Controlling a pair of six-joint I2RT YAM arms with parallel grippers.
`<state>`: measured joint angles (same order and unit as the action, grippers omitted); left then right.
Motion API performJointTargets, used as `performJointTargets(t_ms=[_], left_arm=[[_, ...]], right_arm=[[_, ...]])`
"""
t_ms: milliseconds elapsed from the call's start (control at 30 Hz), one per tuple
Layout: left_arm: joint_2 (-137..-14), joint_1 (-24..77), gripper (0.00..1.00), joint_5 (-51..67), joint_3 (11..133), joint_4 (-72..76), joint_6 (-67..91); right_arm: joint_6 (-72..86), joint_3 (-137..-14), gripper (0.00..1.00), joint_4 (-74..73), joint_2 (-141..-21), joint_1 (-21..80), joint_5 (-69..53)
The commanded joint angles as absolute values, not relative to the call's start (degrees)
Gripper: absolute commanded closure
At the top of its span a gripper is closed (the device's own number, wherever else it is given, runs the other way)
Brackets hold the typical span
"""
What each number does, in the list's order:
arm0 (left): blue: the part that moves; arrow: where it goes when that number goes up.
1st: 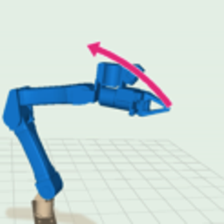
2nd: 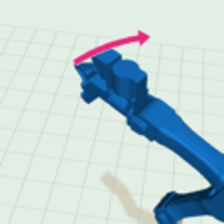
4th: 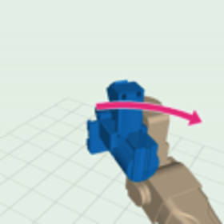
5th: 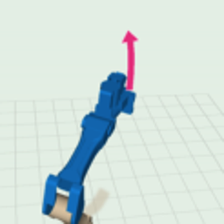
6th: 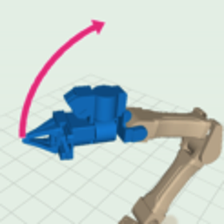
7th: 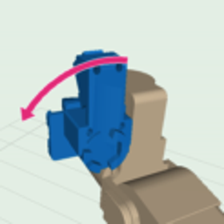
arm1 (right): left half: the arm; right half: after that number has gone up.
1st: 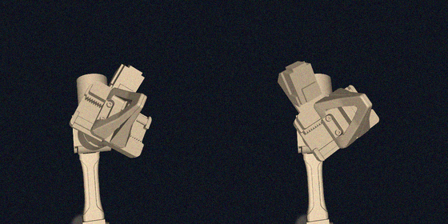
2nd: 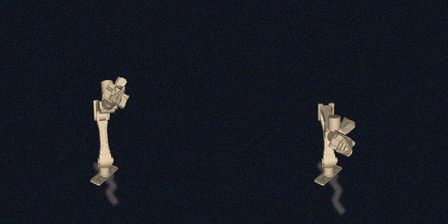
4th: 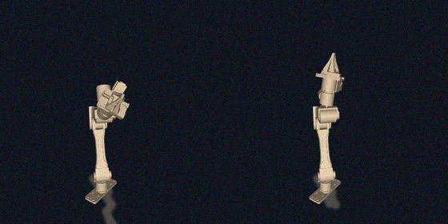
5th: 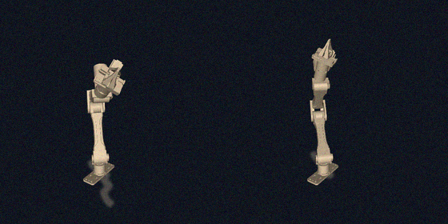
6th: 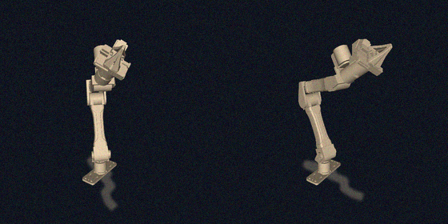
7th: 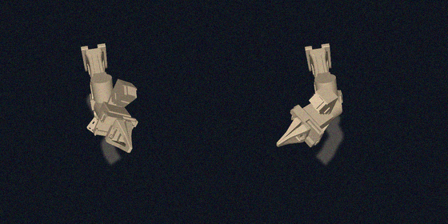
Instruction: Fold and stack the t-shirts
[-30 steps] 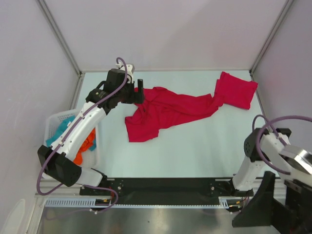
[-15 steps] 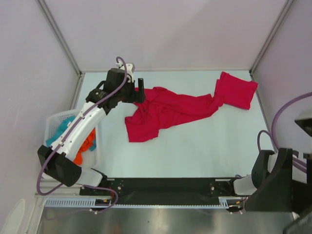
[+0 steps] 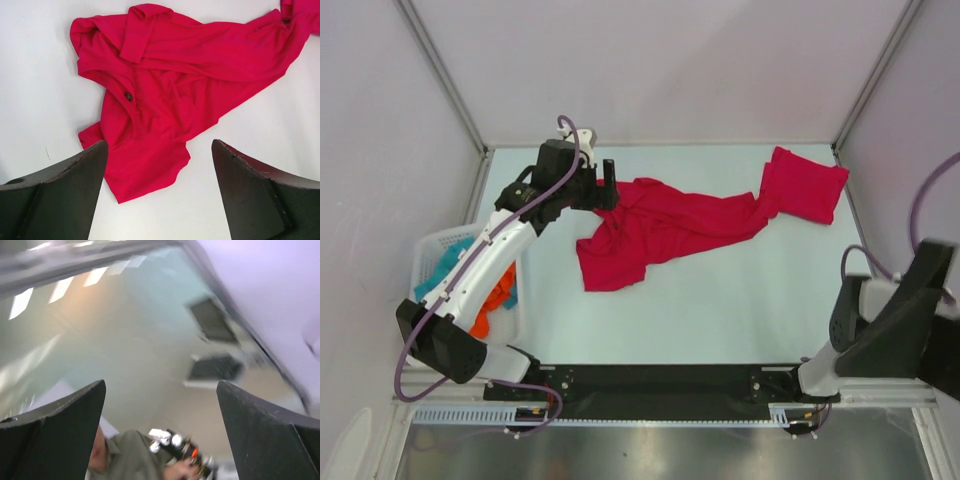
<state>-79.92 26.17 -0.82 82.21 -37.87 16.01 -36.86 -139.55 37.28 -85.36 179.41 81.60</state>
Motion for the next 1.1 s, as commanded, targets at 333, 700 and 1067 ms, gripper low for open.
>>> performJointTargets(t_ms=[333, 700, 1067], left_arm=[[-78.5, 26.5, 0.10, 1.2, 82.3, -35.3, 16.7], [-79.4, 27.2, 0.11, 1.2, 84.1, -35.9, 17.0], [-79.3, 28.7, 0.11, 0.1, 86.9, -38.2, 17.3]], right_arm=[[-21.2, -111.9, 0.00, -9.3, -59.8, 175.8, -5.9], [-40.6, -130.5, 0.00, -39.5, -66.2, 174.6, -48.3], [-38.8, -115.7, 0.00, -43.5, -53.2, 178.4, -70.9]])
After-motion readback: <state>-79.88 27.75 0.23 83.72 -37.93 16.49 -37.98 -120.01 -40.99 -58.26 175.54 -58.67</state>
